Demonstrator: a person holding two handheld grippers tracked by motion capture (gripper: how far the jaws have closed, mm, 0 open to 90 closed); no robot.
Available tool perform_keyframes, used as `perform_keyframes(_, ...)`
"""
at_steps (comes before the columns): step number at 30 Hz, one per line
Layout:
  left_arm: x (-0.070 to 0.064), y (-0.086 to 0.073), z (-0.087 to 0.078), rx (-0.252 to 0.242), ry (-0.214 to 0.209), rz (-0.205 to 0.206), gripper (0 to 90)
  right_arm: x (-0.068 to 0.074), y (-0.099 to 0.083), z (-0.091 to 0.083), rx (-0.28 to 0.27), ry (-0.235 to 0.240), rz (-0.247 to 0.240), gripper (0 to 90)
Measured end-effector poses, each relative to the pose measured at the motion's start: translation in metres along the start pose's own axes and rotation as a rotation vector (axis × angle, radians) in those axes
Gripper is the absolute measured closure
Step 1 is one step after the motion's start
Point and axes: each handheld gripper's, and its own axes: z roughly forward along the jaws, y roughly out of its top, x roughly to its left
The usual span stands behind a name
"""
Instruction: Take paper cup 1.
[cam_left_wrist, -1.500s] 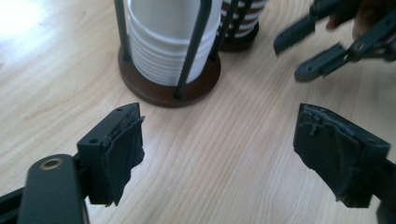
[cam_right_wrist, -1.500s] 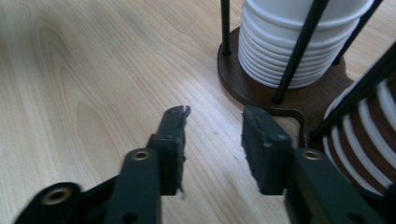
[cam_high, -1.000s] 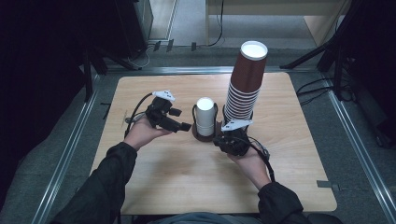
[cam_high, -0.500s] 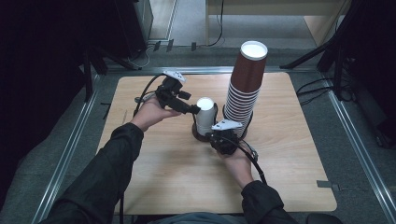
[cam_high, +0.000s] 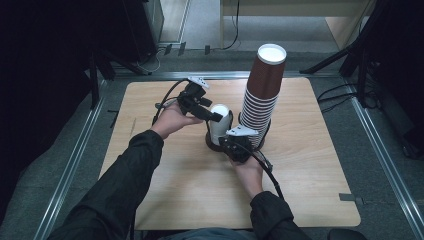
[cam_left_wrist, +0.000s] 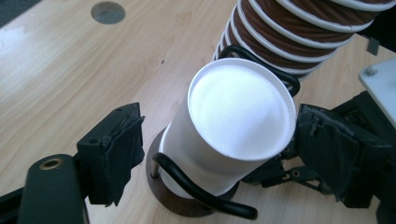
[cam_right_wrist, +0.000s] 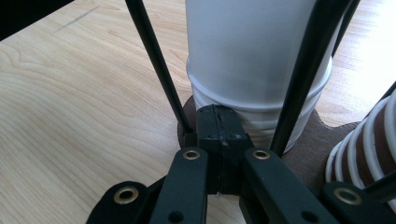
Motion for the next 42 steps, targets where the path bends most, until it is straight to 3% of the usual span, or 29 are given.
perform_keyframes(6,-0.005,0.002,0.005,0.003,-0.023,0.014,22.0,0.0,0.001,0.001,0.005,0.0,-0.014,88.9)
perform_keyframes(15,-0.01,0.004,0.01,0.002,-0.013,0.041,23.9,0.002,0.001,0.003,0.011,-0.002,-0.028,88.6)
perform_keyframes(16,-0.01,0.005,0.009,-0.007,0.005,0.042,24.2,0.002,0.001,0.003,0.012,-0.002,-0.027,88.6)
perform_keyframes(19,-0.009,0.006,0.007,-0.015,0.005,0.041,32.2,0.002,0.001,0.003,0.012,-0.003,-0.029,88.7)
perform_keyframes(31,-0.013,0.008,0.003,0.001,0.041,0.086,35.5,0.003,0.002,0.004,0.018,0.003,-0.032,88.6)
perform_keyframes(42,-0.015,0.013,0.0,0.014,0.05,0.086,36.1,0.003,0.003,0.002,0.014,0.011,-0.034,87.2)
